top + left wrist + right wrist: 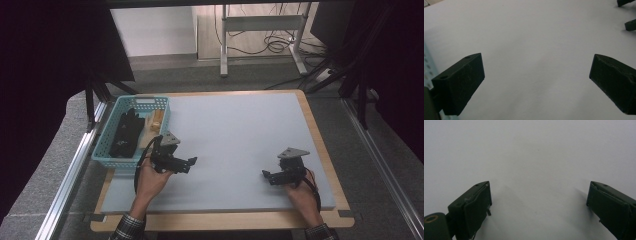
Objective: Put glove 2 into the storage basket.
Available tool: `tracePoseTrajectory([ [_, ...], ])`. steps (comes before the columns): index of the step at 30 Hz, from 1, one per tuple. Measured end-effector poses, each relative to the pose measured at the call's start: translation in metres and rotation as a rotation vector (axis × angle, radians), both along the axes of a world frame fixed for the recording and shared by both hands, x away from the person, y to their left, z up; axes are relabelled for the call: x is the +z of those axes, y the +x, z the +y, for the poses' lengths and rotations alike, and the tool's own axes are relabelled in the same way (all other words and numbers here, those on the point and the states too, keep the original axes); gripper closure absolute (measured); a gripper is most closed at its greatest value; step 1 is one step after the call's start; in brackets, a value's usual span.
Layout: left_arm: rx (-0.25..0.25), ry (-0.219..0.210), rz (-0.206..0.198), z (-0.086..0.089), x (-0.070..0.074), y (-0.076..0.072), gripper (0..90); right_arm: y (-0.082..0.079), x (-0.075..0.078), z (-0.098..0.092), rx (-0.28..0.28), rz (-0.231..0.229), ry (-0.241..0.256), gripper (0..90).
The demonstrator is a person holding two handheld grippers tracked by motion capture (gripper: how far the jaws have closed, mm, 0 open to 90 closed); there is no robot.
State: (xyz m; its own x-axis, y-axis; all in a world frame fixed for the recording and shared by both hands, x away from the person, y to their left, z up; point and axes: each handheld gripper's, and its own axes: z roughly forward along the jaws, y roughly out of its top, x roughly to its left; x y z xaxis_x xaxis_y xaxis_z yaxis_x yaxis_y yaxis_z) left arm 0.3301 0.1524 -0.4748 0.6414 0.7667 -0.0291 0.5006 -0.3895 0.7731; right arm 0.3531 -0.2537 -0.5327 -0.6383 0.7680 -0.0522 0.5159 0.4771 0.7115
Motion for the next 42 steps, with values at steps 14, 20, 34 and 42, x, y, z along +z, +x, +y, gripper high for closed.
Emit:
tracePoseTrajectory([
  [14,-0.057,-0.018,0.007,-0.028,-0.029,-0.012,0.0,0.0,0.0,0.0,-0.001,-0.001,-0.002,5.4],
  [20,-0.071,-0.006,0.02,-0.034,-0.044,-0.015,0.0,0.0,0.0,0.0,-0.001,-0.001,-0.001,5.4],
  [34,-0.072,0.092,0.075,-0.044,-0.072,-0.017,0.0,0.0,0.0,0.0,-0.001,-0.001,-0.002,5.4],
  [42,-0.069,0.077,0.101,-0.042,-0.073,-0.016,0.0,0.0,0.0,0.0,-0.001,0.0,-0.001,5.4],
])
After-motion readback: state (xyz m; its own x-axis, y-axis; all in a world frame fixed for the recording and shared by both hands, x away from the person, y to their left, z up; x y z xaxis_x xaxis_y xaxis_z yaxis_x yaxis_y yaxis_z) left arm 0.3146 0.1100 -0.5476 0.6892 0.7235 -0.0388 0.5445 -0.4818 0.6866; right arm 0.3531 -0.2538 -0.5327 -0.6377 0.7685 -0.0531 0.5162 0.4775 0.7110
